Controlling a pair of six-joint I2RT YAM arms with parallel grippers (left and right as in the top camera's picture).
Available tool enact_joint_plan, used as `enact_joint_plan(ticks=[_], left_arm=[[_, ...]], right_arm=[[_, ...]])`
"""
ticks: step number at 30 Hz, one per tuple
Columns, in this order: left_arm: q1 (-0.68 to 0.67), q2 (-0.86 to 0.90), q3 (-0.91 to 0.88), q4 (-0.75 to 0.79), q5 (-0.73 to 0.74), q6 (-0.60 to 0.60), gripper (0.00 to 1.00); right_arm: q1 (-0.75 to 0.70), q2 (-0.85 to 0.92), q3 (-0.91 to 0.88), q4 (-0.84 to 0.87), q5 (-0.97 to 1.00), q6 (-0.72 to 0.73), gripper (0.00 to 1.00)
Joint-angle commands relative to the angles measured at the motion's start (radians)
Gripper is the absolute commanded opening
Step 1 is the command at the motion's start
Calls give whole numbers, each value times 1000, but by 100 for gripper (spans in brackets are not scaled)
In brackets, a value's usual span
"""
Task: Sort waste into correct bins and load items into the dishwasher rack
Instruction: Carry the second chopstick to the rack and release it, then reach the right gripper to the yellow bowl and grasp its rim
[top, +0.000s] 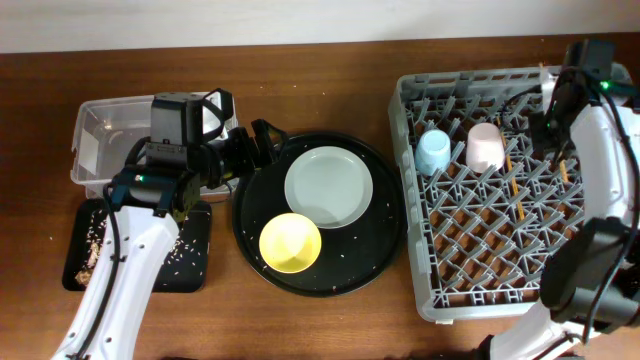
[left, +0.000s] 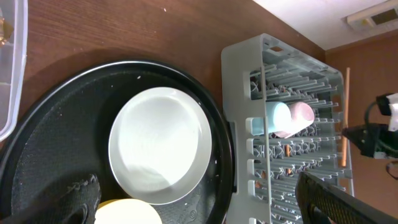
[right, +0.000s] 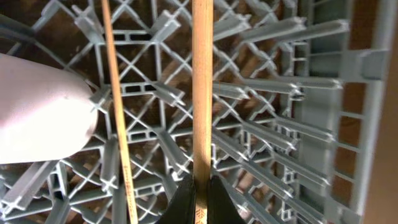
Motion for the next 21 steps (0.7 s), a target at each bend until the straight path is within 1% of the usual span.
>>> enact_joint_plan(ticks=[1, 4, 6, 7, 8, 9, 10, 11, 12, 13, 15, 17, 18, 19, 20, 21], left_arm=[[2, -3, 0, 2, 0, 13, 99], [2, -3, 0, 2, 0, 13, 99], [2, -3, 0, 1, 0, 13, 99], [2, -3, 0, 2, 0, 13, 100], [2, -3, 0, 1, 0, 13, 99], [2, -3, 0, 1, 0, 14, 99], [2, -3, 0, 1, 0, 13, 99], [2, -3, 0, 1, 0, 13, 99], [2, -3, 0, 1, 0, 13, 99], [2, -3, 0, 1, 0, 13, 99], [2, -3, 0, 1, 0, 13, 99], [2, -3, 0, 1, 0, 13, 99], [2, -3, 0, 1, 0, 13, 99], [2, -3, 0, 1, 0, 13, 99], [2, -3, 0, 1, 0, 13, 99], [2, -3, 0, 1, 0, 13, 99]], right_arm=[[0, 31, 16, 7, -29, -10, 4], [0, 43, 16, 8, -84, -10, 4], [0, 43, 16, 7, -83, -10, 4], [0, 43, 16, 7, -83, -10, 6], [0, 43, 16, 7, -84, -10, 14], [0, 43, 16, 7, -83, -9, 17], [0, 43, 16, 7, -83, -9, 27], [0, 43, 16, 7, -84, -6, 33], [0, 43, 16, 7, -83, -6, 45], [0, 43, 16, 7, -84, -5, 47], [8, 39, 26, 3, -121, 64, 47], [29, 24, 61, -35, -337, 74, 47], [50, 9, 102, -92, -565, 76, 47], [69, -2, 136, -157, -726, 81, 46], [92, -9, 163, -224, -839, 81, 46], [125, -17, 171, -265, -905, 81, 47]])
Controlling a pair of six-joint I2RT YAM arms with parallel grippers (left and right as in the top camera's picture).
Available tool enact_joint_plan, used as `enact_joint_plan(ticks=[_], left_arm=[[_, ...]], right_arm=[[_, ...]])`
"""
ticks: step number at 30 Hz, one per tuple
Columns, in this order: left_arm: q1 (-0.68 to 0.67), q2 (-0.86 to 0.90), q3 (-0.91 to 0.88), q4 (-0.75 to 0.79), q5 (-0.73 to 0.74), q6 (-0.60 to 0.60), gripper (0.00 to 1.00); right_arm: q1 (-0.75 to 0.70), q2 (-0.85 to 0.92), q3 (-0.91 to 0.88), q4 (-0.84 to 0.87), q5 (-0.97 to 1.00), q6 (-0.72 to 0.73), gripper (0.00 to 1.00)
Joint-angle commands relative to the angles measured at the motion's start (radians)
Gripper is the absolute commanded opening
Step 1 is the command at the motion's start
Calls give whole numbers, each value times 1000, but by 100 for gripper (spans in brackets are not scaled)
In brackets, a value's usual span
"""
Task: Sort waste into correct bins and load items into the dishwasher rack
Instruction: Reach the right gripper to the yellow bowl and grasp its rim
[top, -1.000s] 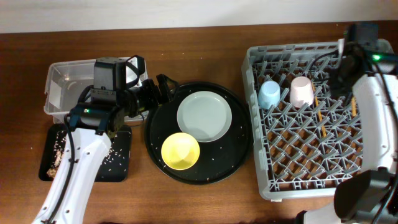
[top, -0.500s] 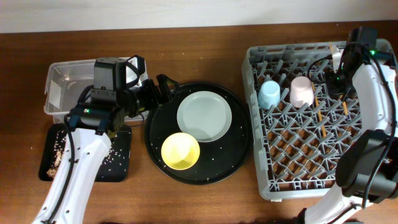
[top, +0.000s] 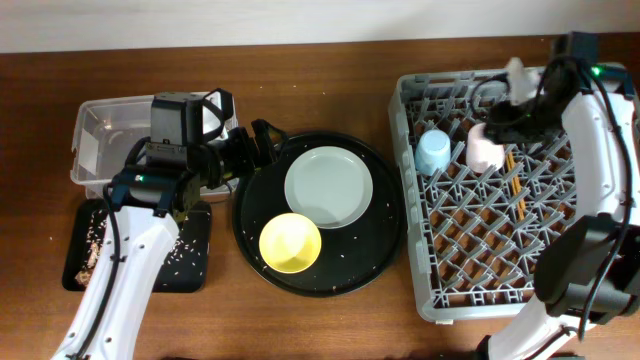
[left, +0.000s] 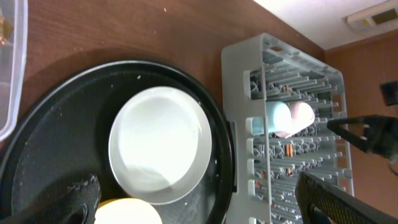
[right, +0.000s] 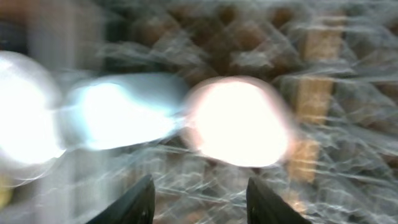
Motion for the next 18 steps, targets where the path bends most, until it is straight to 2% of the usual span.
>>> enact_joint_plan(ticks=[1, 2, 4, 8, 11, 14, 18], left_arm=[[2, -3, 1, 1, 0, 13, 99], [2, -3, 1, 1, 0, 13, 99], [2, -3, 1, 1, 0, 13, 99], [2, -3, 1, 1, 0, 13, 99], [5, -4, 1, 12, 12, -2, 99], [86, -6, 1, -13, 3, -2, 99], [286, -10, 1, -82, 3, -2, 99]], right_arm=[[93, -49, 42, -84, -357, 13, 47], [129, -49, 42, -126, -367, 12, 47], [195, -49, 42, -190, -371, 18, 39], [340, -49, 40, -238, -370, 104, 39], [454, -49, 28, -199, -338, 177, 39], [566, -49, -13, -150, -179, 314, 40], [723, -49, -86, -61, -29, 455, 44]])
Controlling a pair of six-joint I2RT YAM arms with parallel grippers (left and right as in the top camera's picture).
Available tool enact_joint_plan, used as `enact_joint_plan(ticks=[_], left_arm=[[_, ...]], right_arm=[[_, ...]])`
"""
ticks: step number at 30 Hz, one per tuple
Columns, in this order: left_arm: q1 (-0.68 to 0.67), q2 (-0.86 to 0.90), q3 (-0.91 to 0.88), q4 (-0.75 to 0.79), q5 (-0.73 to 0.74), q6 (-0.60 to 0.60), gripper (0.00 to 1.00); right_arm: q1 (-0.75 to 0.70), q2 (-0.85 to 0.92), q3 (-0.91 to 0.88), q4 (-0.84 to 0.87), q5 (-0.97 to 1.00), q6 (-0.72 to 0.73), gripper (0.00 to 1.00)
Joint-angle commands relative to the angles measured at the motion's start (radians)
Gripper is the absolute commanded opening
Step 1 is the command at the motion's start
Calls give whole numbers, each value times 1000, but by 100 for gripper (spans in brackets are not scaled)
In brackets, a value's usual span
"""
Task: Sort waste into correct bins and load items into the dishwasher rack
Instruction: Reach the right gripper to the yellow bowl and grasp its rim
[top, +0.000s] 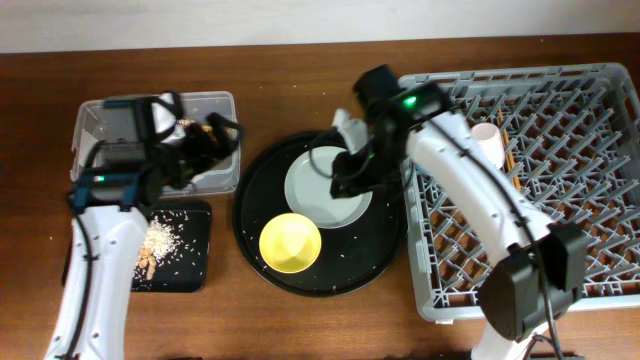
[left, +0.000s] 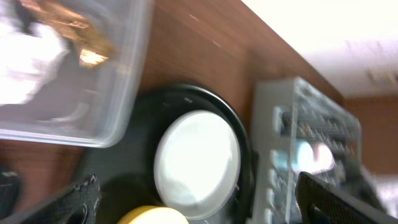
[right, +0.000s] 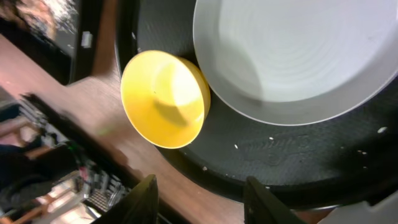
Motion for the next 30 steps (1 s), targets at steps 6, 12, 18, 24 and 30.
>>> enact_joint_plan(ticks=[6, 12, 18, 24, 30], left_arm=[[188, -10, 1, -105, 0, 2, 99], [188, -10, 1, -105, 0, 2, 99], [187, -10, 1, -105, 0, 2, 99], [187, -10, 0, -105, 0, 2, 99], [187, -10, 1, -105, 0, 2, 99]], right_arm=[[232, -26, -154, 196, 95, 116, 44], [448, -26, -235, 357, 220, 116, 45], [554, -18, -318, 541, 331, 116, 48], [555, 27, -433, 661, 405, 116, 34], [555, 29, -433, 646, 405, 116, 16]])
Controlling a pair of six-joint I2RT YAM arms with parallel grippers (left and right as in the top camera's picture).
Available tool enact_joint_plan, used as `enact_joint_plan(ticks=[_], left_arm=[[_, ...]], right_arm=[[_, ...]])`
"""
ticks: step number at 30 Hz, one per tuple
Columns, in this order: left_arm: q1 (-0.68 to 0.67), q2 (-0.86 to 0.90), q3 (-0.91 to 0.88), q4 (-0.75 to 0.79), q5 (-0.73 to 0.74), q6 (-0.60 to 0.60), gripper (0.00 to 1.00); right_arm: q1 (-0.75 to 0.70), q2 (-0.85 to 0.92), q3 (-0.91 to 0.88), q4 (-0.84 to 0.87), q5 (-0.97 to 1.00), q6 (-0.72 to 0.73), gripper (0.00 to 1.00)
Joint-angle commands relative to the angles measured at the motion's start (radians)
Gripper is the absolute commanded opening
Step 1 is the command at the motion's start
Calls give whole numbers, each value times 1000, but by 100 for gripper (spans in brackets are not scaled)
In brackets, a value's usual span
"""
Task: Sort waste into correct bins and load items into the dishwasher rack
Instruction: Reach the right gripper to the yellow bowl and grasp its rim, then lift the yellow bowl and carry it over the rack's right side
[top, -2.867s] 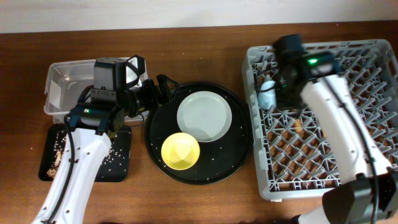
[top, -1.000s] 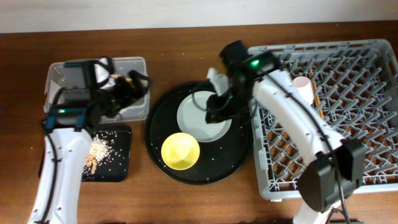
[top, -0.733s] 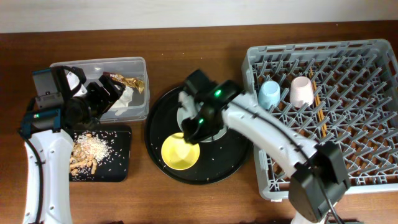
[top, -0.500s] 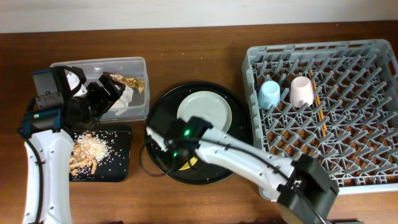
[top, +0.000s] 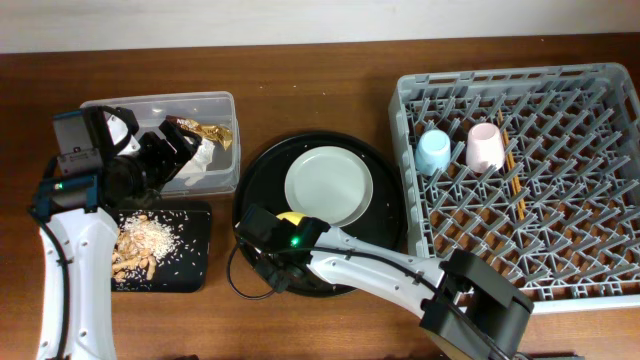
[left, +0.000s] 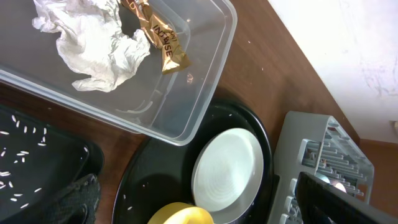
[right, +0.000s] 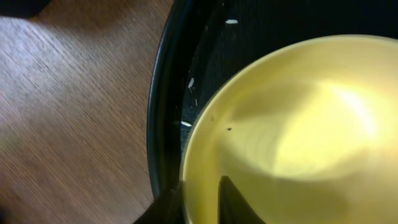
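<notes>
A yellow bowl (right: 292, 124) sits at the front left of the round black tray (top: 380, 235), mostly hidden under my right arm in the overhead view. My right gripper (right: 199, 200) is shut on its rim, one finger inside and one outside, close to the tray's edge. A white plate (top: 328, 187) lies on the tray behind it. The grey dishwasher rack (top: 600, 290) at right holds a blue cup (top: 432, 152), a pink cup (top: 485, 146) and chopsticks (top: 510, 160). My left gripper (top: 172, 152) hangs open and empty over the near edge of the clear bin (top: 225, 100).
The clear bin holds a crumpled white tissue (left: 99, 43) and a gold wrapper (left: 158, 37). A square black tray (top: 195, 275) with rice and food scraps lies in front of it. My right arm (top: 400, 275) stretches across the table's front from the lower right.
My right gripper was open above the plate and bowl; now it is low at the tray's front left, shut on the yellow bowl's rim. The left gripper has moved left, farther from the tray.
My right gripper was shut on a chopstick in the rack's far right. Then it was open near the pink cup, the chopstick left in the rack. Then it hung open over the tray, and now grips the bowl. The left gripper stayed open and retreated over the clear bin.
</notes>
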Motion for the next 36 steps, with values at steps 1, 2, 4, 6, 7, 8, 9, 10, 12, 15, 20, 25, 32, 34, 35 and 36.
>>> enact_joint_plan(ticks=[1, 2, 4, 6, 7, 8, 9, 10, 12, 15, 20, 25, 32, 34, 35, 36], left_arm=[[2, -10, 1, -1, 0, 2, 99], [2, -10, 1, -1, 0, 2, 99], [2, -10, 1, -1, 0, 2, 99], [3, -10, 0, -2, 0, 2, 99], [2, -10, 0, -1, 0, 2, 99], [2, -10, 0, -1, 0, 2, 99], [2, -10, 0, -1, 0, 2, 99], [2, -10, 0, -1, 0, 2, 99], [2, -10, 0, -1, 0, 2, 99], [2, -10, 0, -1, 0, 2, 99], [3, -10, 0, -1, 0, 2, 99], [2, -10, 0, -1, 0, 2, 99], [3, -10, 0, -1, 0, 2, 99], [2, -10, 0, -1, 0, 2, 99], [2, -10, 0, -1, 0, 2, 99], [2, -10, 0, -1, 0, 2, 99]], right_arm=[[4, 7, -4, -9, 19, 8, 16], [4, 7, -4, -14, 19, 8, 16], [4, 7, -4, -16, 19, 8, 15], [4, 7, -3, -16, 19, 8, 4], [4, 0, 2, -20, 14, 8, 4], [4, -13, 11, -29, 11, 8, 4], [4, -26, 18, -39, 11, 8, 4], [4, -50, 34, -61, 11, 8, 4], [3, -113, 71, -98, 11, 8, 4], [1, -180, 71, -141, 12, 8, 4], [-106, -409, 71, -229, -103, 12, 4], [-462, -695, 71, -387, -443, -48, 4], [-993, -688, 69, -622, -866, -378, 4], [-1077, -648, 69, -646, -915, -416, 4], [-1115, -625, 69, -652, -925, -422, 3], [-1157, -591, 69, -664, -951, -447, 4]])
